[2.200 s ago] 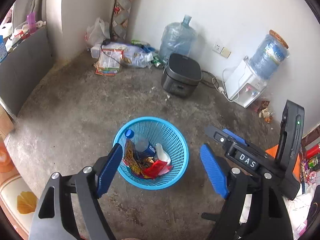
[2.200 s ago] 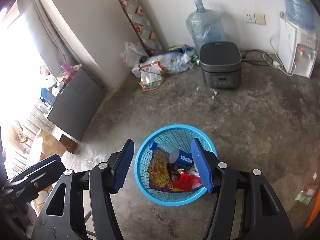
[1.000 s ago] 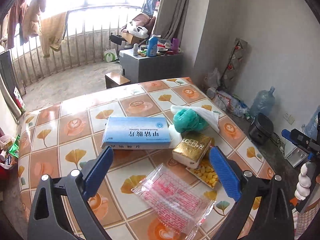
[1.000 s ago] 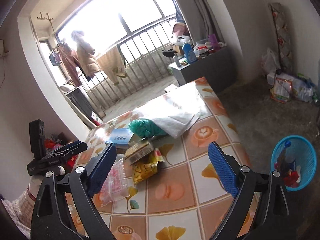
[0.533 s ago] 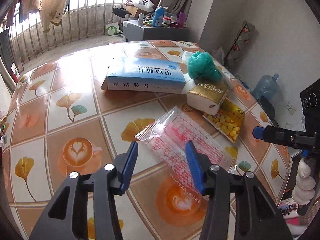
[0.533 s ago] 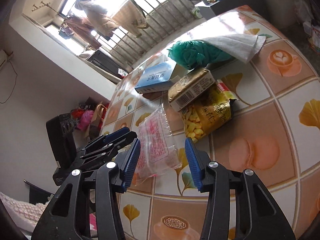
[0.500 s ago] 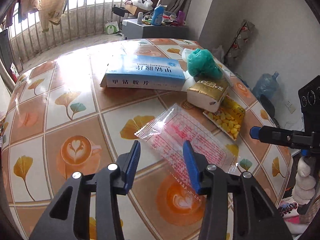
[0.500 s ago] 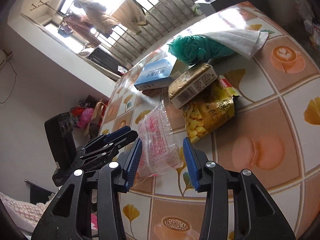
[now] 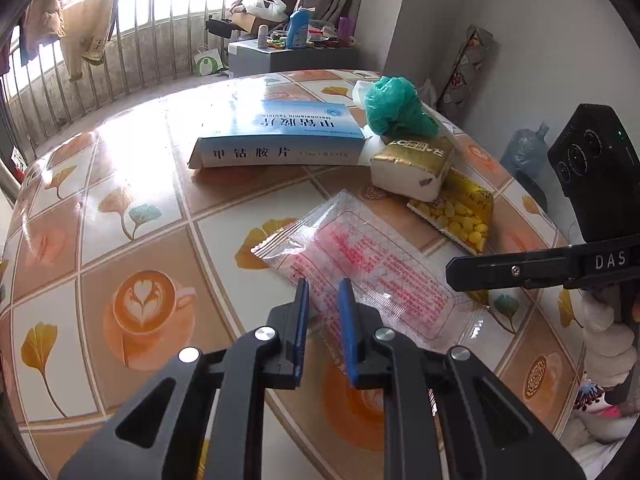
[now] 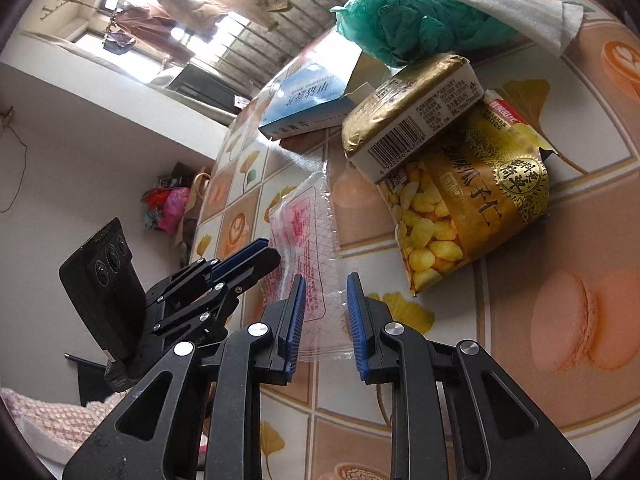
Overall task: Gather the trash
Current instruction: 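Grasp the clear plastic wrapper with the left tool, then grasp the wrapper with the right tool while the left tool releases it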
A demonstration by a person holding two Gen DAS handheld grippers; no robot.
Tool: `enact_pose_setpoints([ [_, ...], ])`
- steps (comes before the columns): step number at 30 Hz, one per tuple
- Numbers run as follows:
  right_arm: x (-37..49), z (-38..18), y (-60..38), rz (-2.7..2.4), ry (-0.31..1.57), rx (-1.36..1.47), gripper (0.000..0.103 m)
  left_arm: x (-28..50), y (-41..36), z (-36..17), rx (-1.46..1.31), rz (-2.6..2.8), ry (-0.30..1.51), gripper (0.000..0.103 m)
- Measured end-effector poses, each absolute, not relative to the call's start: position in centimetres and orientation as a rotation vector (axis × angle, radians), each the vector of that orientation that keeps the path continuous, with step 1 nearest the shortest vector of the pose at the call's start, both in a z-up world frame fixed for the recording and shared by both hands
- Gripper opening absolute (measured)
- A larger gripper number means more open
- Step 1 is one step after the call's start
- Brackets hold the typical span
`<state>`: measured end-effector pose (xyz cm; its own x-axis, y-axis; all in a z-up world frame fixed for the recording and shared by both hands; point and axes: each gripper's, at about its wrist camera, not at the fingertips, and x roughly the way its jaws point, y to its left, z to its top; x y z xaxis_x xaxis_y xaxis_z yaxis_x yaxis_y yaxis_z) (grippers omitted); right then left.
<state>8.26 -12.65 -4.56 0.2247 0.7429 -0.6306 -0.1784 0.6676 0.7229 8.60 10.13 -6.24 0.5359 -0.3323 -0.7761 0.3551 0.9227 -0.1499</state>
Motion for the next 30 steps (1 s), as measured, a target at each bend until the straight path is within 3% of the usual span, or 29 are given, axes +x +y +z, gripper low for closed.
enact_pose_setpoints([
  [17, 9.4, -5.4, -11.3, 0.74, 1.198, 0.643, 0.026, 8.6, 10.9, -6.5, -0.034, -0.436, 0.912, 0.015],
  [24, 9.2, -5.4, -11.3, 0.707, 1.188, 0.622, 0.007, 8.9, 12.2, -6.5, -0.11, -0.462, 0.923, 0.015],
  [30, 8.4, -3.4, -12.6, 0.733, 1.118, 0.605, 0.005, 9.2, 13.2, -4.9, -0.21, -0.502, 0.898, 0.015],
])
